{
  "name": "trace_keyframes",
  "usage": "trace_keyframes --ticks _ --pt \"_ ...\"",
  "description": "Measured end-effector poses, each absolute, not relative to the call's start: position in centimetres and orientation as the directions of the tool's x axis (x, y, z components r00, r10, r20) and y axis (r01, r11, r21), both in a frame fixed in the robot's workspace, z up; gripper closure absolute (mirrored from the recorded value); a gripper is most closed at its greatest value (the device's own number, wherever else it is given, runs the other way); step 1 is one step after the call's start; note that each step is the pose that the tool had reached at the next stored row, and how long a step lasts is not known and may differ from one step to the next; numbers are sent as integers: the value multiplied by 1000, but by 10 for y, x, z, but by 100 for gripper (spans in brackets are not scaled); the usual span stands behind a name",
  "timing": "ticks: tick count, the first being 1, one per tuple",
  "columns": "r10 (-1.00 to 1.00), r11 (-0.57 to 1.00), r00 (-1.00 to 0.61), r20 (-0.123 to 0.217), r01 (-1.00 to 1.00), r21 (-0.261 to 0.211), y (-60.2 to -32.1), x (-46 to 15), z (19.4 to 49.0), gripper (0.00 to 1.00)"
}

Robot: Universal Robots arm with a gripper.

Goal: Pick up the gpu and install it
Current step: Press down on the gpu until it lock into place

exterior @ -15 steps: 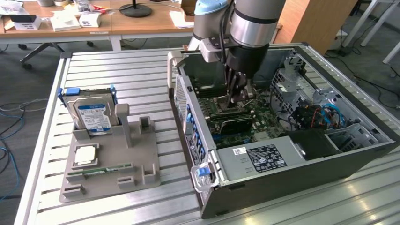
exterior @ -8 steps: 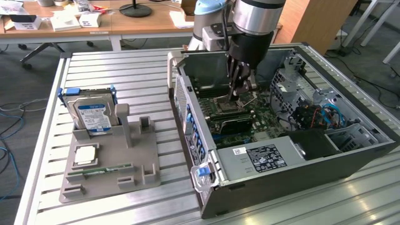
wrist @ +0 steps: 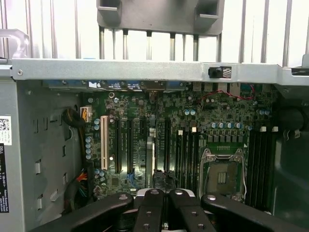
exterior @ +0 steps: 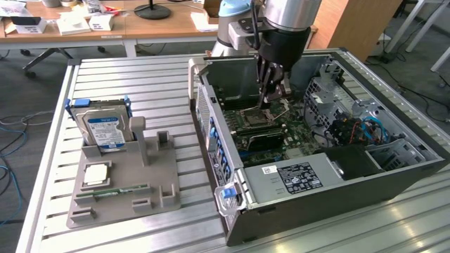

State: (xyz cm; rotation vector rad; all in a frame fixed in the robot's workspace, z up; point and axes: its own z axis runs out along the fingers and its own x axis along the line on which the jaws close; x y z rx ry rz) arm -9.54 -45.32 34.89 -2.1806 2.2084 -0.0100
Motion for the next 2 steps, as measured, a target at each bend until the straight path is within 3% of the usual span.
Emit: trace_keyframes --ticks 2 --pt "-1000 13 -12 -22 -999 -31 -453 -95 349 89"
